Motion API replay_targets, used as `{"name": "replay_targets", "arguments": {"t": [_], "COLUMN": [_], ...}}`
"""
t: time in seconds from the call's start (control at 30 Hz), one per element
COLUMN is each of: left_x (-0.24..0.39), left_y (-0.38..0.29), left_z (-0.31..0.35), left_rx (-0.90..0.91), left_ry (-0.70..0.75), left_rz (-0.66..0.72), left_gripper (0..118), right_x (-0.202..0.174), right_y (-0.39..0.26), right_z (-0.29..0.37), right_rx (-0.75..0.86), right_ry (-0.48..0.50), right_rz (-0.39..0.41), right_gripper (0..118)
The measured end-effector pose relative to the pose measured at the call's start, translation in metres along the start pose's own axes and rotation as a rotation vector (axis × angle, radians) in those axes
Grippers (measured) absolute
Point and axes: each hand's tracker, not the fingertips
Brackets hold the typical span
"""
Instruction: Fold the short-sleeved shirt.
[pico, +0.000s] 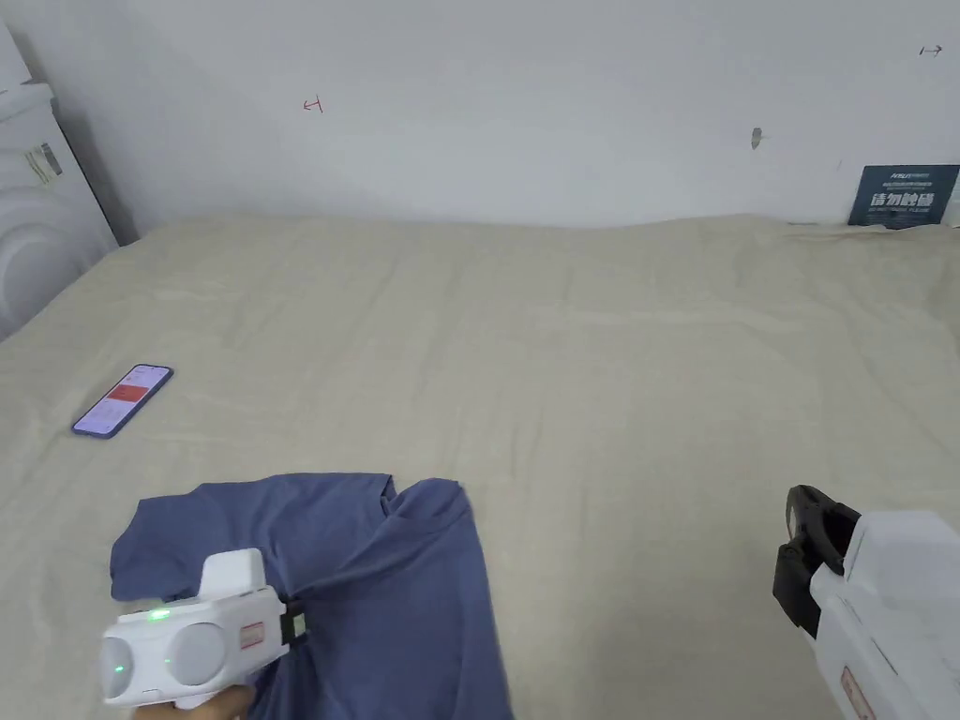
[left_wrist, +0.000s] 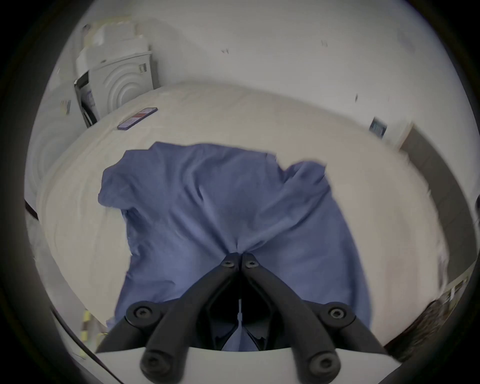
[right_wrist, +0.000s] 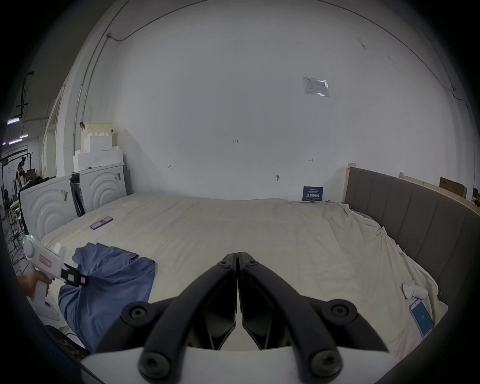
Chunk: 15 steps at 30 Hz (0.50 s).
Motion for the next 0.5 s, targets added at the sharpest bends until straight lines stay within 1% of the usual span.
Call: {"name": "replay_targets", "arguments": {"t": [0.1, 0.2, 0.37, 0.5], "left_x": [0.005, 0.021, 0.068, 0.122], "left_y": [0.006, 0.015, 0.047, 0.076], "left_z": [0.025, 0.040, 0.061, 0.075], "left_rx": [0.036, 0.086, 0.181, 0.237], "left_ry": [-0.058, -0.070, -0.192, -0.278], "left_rz": [0.000, -0.043, -0.087, -0.179], "left_gripper": [0, 0, 0, 0], "right_x": [0.006, 0.015, 0.032, 0.048], "right_y": [0.002, 0.004, 0.006, 0.007], "right_z": [0.006, 0.015, 0.032, 0.046], "right_rx": [0.011, 0.025, 0.049, 0.069], "right_ry": [-0.008, -0.019, -0.052, -0.089], "right_rz": [-0.003, -0.020, -0.035, -0.045], "right_gripper": [0, 0, 0, 0]}}
